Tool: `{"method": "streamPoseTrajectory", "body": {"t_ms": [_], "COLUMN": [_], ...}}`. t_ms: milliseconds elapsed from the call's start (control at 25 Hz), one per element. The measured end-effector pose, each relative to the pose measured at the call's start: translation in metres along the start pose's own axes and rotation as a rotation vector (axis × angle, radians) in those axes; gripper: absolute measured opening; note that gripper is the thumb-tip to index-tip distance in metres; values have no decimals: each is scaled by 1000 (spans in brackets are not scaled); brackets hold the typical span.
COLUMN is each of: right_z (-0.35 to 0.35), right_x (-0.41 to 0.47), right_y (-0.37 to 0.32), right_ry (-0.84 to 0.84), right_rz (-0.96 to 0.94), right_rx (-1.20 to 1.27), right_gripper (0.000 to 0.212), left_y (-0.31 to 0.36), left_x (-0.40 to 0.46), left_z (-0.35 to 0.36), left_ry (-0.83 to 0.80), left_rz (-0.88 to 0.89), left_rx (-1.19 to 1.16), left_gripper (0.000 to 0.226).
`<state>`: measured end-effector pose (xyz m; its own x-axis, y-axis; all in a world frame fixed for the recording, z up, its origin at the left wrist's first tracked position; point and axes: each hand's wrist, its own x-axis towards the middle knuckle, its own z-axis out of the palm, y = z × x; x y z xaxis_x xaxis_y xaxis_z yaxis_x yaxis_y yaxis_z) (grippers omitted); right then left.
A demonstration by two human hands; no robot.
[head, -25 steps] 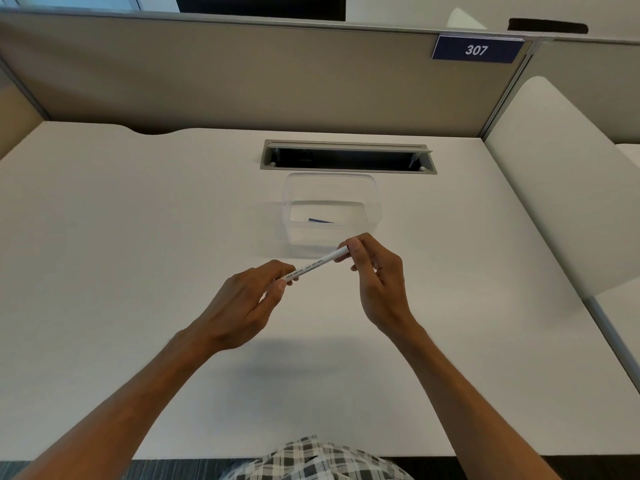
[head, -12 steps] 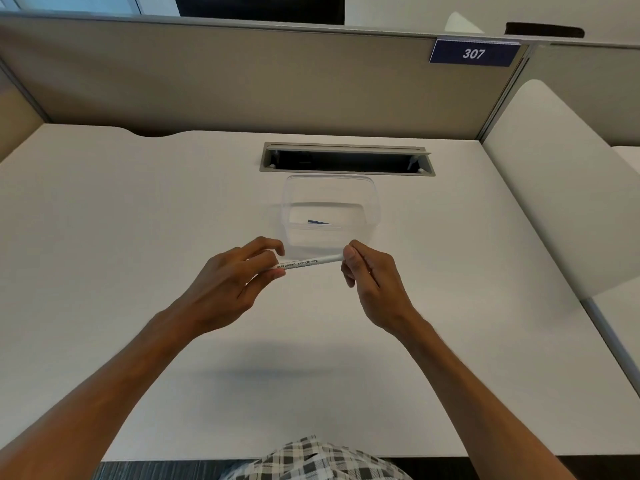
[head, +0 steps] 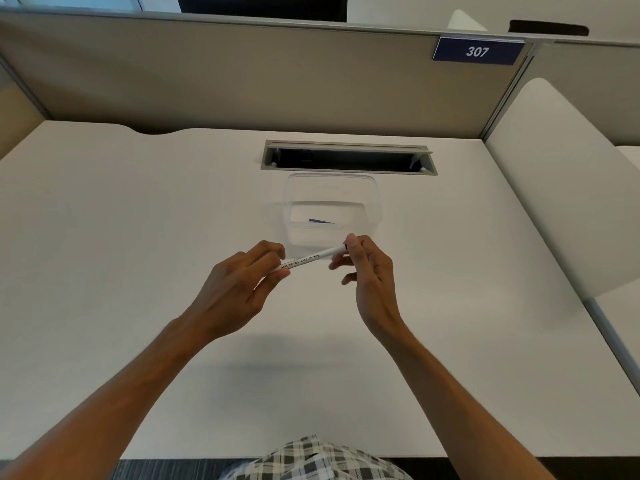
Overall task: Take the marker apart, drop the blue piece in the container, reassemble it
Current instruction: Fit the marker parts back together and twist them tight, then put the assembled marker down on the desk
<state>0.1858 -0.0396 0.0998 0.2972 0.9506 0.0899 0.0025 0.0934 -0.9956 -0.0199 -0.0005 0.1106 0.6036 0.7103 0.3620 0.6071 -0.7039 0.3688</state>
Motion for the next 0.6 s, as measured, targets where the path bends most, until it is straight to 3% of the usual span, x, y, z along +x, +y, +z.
{"method": "streamPoseTrajectory", "body": {"t_ms": [120,240,400,600], "right_z": [9,17,21,21], "right_x": [-1,-3,0,9], "right_y": [0,0,1,5], "right_ry": [55,98,117,172], "right_rz": [43,100,188,144], "right_rx": [208,232,296,288], "right_gripper": [20,8,16,21], "left_y": [10,18,23,8], "left_x": [-3,-6,-7,-16], "left_z": [11,24,40,57], "left_ry": [37,37,21,-138], "left_rz": [-88,-119,-193,-259], "left_rx": [-59,-92,-186,-83], "left_gripper": [23,24,29,47]}}
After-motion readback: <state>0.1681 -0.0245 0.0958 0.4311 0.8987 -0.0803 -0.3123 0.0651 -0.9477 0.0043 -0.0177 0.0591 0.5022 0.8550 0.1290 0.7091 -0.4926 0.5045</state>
